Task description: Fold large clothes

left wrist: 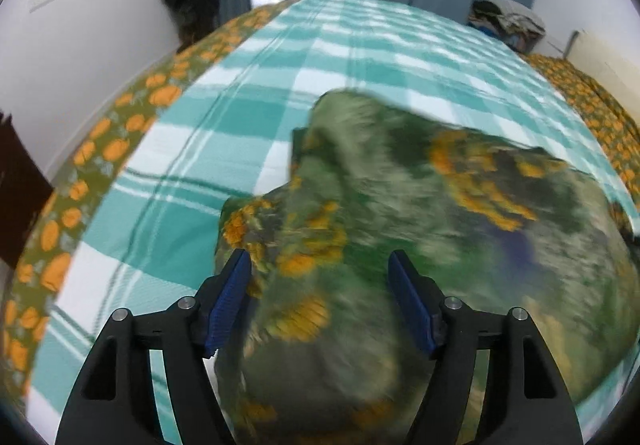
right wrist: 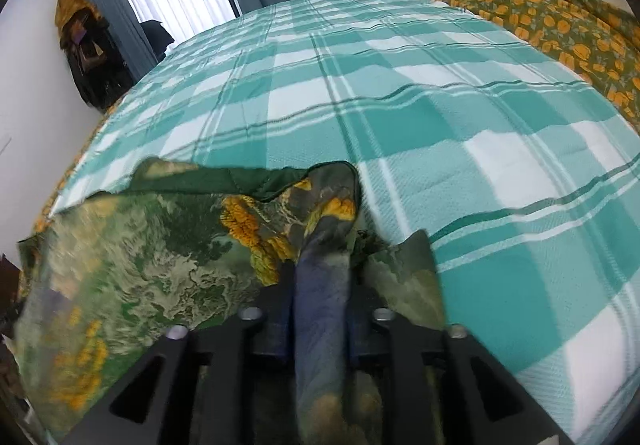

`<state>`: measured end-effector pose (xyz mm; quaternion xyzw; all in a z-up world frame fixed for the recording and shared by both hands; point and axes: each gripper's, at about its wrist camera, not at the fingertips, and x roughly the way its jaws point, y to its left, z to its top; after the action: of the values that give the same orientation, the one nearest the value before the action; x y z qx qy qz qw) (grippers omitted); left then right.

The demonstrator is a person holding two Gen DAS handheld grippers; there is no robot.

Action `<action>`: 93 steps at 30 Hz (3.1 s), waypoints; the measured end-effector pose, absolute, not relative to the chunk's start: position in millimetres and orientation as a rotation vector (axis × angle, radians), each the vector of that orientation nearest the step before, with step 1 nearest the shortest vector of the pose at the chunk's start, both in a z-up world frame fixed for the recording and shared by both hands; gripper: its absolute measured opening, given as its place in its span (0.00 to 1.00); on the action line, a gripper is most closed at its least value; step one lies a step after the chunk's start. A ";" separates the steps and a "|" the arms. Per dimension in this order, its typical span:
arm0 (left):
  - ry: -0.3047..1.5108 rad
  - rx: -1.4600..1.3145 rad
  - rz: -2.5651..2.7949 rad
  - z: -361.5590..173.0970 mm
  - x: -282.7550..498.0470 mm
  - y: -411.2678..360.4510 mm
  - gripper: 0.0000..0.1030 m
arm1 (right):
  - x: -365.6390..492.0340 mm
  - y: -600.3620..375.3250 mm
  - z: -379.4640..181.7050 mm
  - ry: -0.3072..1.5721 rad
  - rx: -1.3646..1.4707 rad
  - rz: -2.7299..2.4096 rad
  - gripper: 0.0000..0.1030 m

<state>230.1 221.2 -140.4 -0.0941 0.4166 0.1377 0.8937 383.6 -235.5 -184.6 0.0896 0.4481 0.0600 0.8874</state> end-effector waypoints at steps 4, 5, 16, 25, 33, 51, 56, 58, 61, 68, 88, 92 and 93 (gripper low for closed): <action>0.809 -0.109 0.198 -111.2 236.4 176.0 0.81 | 361.3 -223.7 -137.1 0.846 0.023 0.096 0.57; 0.806 -0.089 0.163 -107.2 244.2 161.0 0.82 | 357.0 -220.1 -129.9 0.832 0.005 0.108 0.57; 0.979 -0.046 -0.013 -162.0 341.4 86.1 0.91 | 334.7 -171.3 -175.1 0.963 -0.085 0.316 0.57; 0.972 -0.181 0.218 -168.6 360.8 181.5 0.91 | 322.3 -204.2 -186.9 0.870 0.028 0.312 0.57; 0.935 -0.233 0.283 -150.5 346.5 199.8 0.84 | 294.2 -216.3 -185.9 0.779 0.113 0.290 0.57; 1.069 -0.122 -0.025 -192.3 389.4 48.4 0.99 | 261.1 -219.9 -182.5 0.782 0.075 0.293 0.60; 1.059 -0.098 -0.029 -177.6 379.6 48.1 0.99 | 259.0 -217.8 -183.6 0.773 0.057 0.291 0.61; 1.046 -0.085 -0.036 -170.6 367.2 45.1 0.99 | 258.8 -218.8 -182.4 0.774 0.067 0.289 0.61; 1.036 -0.058 -0.053 -166.6 352.6 42.0 0.99 | 257.8 -220.4 -181.1 0.774 0.083 0.286 0.61; 1.020 0.031 -0.093 -159.3 297.6 26.9 0.99 | 253.0 -219.7 -175.7 0.783 0.082 0.266 0.61; 1.015 -0.032 -0.138 -173.4 297.4 1.5 1.00 | 219.0 -283.0 -229.8 0.979 0.845 0.192 0.73; 1.021 -0.002 -0.128 -182.0 297.5 -4.0 0.99 | 232.0 -277.2 -234.8 0.956 0.911 0.136 0.79; 1.021 0.001 -0.128 -181.8 296.0 -3.8 1.00 | 233.5 -276.9 -236.1 0.953 0.932 0.117 0.80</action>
<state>296.0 -3.8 -181.8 0.0004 0.4883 -0.0614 0.8705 233.5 -276.9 -236.1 0.4318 0.4419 0.0541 0.7844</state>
